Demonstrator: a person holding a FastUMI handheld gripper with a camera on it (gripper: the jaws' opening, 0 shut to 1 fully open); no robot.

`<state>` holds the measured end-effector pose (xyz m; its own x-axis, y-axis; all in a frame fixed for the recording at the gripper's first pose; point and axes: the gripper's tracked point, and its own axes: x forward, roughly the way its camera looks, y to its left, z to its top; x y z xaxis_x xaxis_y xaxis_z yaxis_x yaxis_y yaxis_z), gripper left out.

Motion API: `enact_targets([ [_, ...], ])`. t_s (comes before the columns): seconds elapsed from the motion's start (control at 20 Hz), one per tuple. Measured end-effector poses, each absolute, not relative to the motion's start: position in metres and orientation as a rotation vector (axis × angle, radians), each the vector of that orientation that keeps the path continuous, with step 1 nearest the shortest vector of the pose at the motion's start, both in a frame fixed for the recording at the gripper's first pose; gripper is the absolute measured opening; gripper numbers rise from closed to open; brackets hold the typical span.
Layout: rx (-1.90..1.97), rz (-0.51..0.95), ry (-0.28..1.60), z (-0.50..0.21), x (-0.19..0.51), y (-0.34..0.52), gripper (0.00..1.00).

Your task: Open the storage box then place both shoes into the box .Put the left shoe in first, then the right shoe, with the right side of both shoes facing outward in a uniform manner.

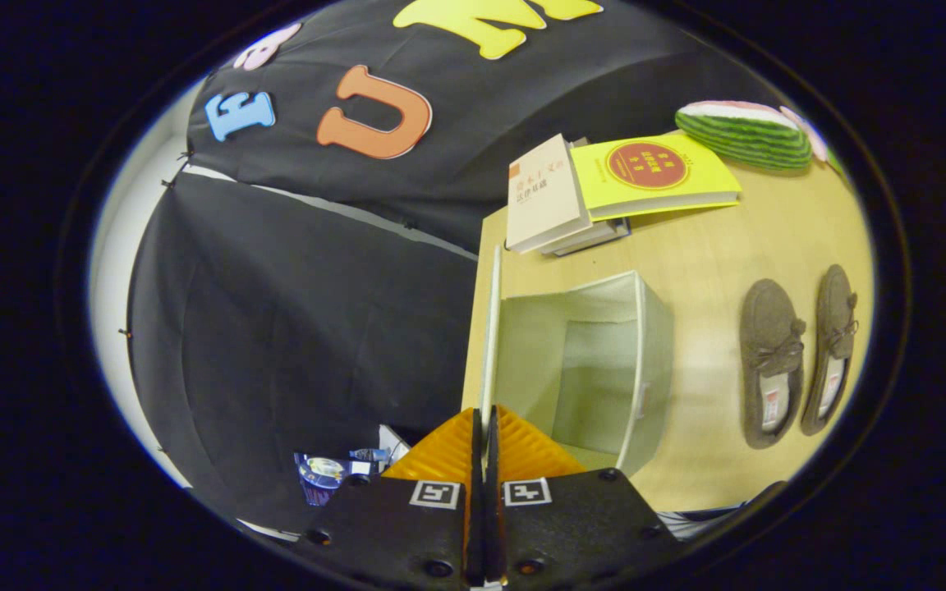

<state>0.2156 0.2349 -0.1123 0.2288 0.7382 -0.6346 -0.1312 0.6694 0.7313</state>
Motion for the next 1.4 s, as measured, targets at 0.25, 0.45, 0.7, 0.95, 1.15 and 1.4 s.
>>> enact_targets([
  [0.25,0.65,0.679,1.176,-0.104,0.217,0.282,0.06],
  [0.45,0.677,0.719,1.152,-0.095,0.215,0.319,0.09],
  [0.7,0.647,0.757,1.127,-0.094,0.211,0.372,0.25],
  [0.95,0.488,0.721,1.107,-0.116,0.205,0.393,0.86],
  [1.15,0.439,0.701,1.137,-0.134,0.195,0.383,1.0],
  [1.4,0.299,0.663,1.14,-0.16,0.197,0.335,1.0],
])
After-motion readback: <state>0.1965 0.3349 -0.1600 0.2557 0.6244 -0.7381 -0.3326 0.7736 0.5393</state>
